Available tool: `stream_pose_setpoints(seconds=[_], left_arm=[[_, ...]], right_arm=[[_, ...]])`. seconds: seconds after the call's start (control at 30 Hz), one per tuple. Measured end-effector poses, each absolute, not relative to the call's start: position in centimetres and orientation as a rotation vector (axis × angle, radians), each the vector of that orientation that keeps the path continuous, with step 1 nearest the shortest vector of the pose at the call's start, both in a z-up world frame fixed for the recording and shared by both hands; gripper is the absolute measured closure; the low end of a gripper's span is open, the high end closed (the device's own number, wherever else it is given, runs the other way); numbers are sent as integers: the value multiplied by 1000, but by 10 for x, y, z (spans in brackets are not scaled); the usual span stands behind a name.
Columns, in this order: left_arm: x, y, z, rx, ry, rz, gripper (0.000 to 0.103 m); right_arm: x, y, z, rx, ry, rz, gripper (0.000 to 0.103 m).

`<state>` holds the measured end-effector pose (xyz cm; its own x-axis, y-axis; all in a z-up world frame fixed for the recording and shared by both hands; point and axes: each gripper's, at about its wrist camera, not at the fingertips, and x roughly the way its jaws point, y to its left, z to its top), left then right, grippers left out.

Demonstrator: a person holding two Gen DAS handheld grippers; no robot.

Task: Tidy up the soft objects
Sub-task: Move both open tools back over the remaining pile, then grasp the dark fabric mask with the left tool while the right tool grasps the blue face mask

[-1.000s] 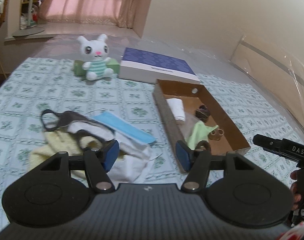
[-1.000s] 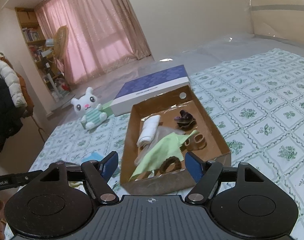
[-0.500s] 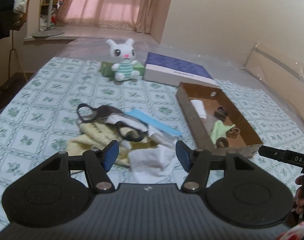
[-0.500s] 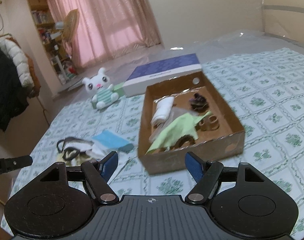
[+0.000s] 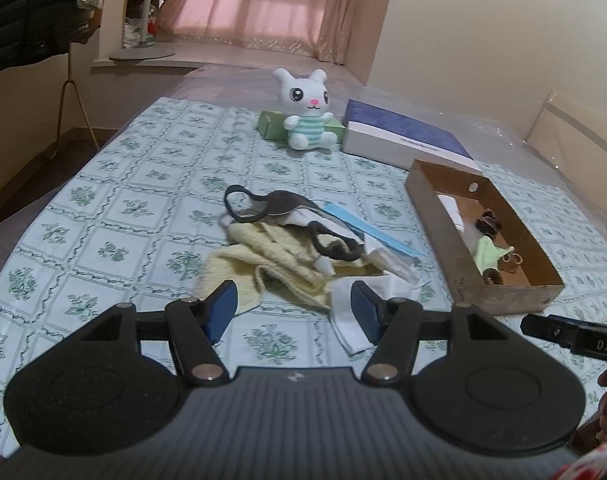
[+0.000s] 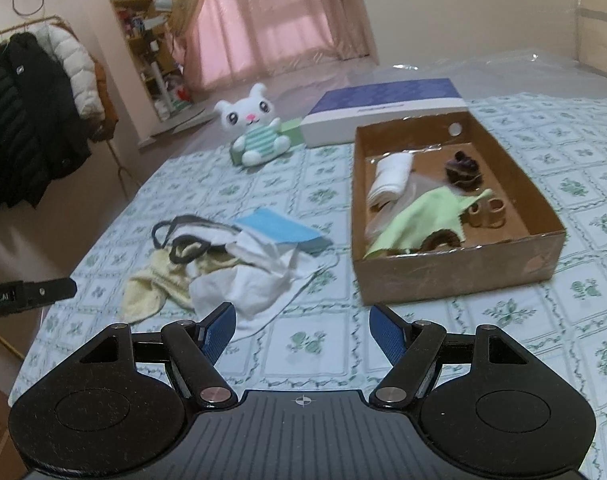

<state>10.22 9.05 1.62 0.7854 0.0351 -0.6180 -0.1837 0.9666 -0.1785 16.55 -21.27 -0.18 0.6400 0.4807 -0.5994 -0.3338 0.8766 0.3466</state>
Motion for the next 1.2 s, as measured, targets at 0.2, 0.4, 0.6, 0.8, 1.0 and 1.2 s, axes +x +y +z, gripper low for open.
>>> stream_pose_setpoints(seconds=[0.2,0.4,0.6,0.8,1.0,1.2], left_arm=[[104,97,9,-240,669,133,44],[113,97,0,-237,687,128,44],[133,95,-8,-213,697,127,44],[157,90,-15,-184,702,113,44],[180,89,-20,-173,703,100,44],[201,91,-24,-169,698,97,44]], right_arm=[[168,-197,-9,174,751,489,29],[178,-181,-12,104,720,501,29],[197,-163,-13,-4,629,515,30],[220,-141,-16,-117,560,550,31],[243,-122,-22,-170,555,599,48],[261,-102,-34,-241,564,625,58]])
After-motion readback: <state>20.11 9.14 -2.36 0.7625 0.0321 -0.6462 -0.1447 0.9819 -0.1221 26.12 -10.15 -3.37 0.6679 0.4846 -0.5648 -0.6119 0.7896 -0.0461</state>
